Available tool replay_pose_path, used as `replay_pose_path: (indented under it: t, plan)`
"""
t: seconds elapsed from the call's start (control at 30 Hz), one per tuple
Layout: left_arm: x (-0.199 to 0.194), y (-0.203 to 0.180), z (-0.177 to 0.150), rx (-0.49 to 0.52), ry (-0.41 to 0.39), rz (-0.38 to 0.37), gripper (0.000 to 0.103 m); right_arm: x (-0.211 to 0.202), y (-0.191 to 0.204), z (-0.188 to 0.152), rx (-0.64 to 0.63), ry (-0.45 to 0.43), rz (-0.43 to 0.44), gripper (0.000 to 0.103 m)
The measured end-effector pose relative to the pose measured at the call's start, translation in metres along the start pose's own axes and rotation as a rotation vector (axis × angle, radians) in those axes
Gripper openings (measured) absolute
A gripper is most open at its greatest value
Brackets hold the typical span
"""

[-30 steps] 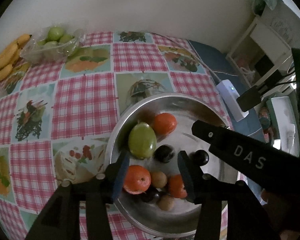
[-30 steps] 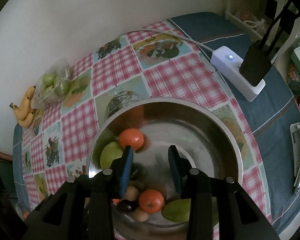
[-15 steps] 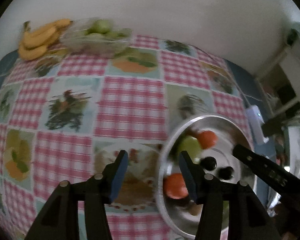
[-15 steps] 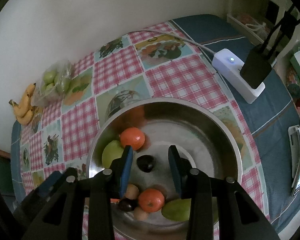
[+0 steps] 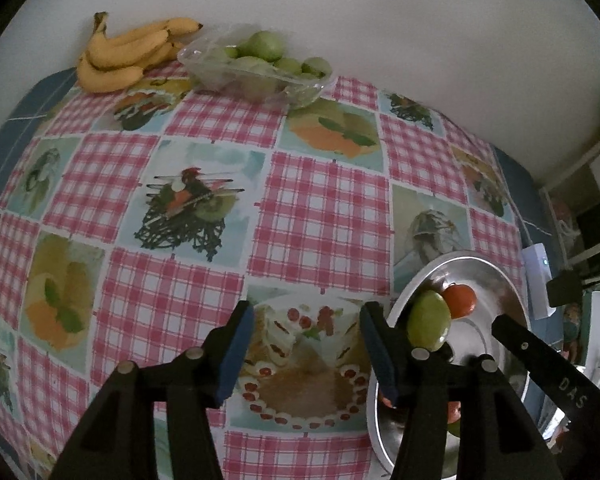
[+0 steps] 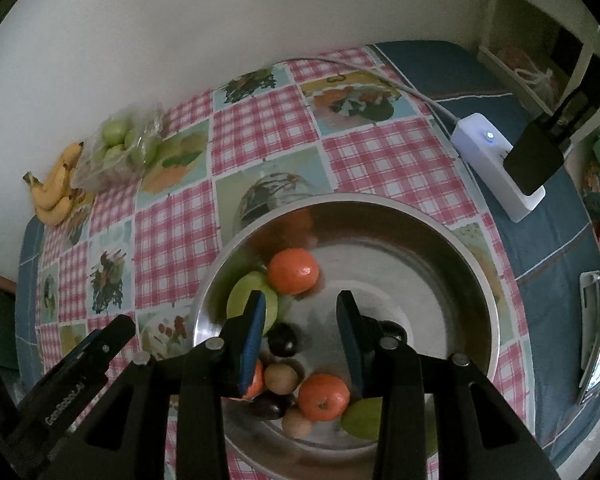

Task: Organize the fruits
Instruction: 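Withdraw both grippers from the bowl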

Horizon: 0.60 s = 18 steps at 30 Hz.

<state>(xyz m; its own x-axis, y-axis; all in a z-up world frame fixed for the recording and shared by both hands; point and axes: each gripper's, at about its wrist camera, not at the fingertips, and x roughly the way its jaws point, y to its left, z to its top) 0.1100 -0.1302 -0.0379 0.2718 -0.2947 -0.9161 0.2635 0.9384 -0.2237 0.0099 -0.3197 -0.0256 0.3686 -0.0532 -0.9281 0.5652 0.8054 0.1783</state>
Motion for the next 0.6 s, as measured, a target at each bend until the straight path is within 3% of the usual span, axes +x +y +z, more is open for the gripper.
replay_pose_path:
  t: [0.03,0.07,0.1,0.17,0.23,0.3,0.47,0.6]
  plan:
    - [0.001,0.001,0.000,-0.001,0.002,0.018,0.073,0.001,0.000,0.000,-0.001,0.000,-0.002,0.049]
    - [0.003,0.002,0.000,-0.002,0.002,0.031,0.076,0.002,0.000,0.000,-0.002,0.001,-0.003,0.060]
    - [0.004,0.004,0.000,-0.004,0.004,0.055,0.078,0.003,0.001,0.000,-0.001,0.001,-0.004,0.065]
    - [0.007,0.008,-0.001,-0.011,0.010,0.086,0.080,0.005,0.001,0.000,-0.005,0.003,-0.004,0.065]
    - [0.010,0.013,-0.002,-0.025,0.016,0.114,0.090,0.006,0.001,0.000,-0.010,0.003,-0.007,0.070]
    - [0.012,0.017,-0.003,-0.034,0.013,0.139,0.099,0.008,0.001,0.000,-0.015,0.003,-0.010,0.080]
    - [0.014,0.024,-0.002,-0.041,0.005,0.172,0.103,0.012,0.003,-0.001,-0.030,0.012,-0.016,0.082]
    - [0.016,0.025,-0.002,-0.038,0.004,0.171,0.103,0.015,0.006,-0.002,-0.046,0.011,-0.018,0.090]
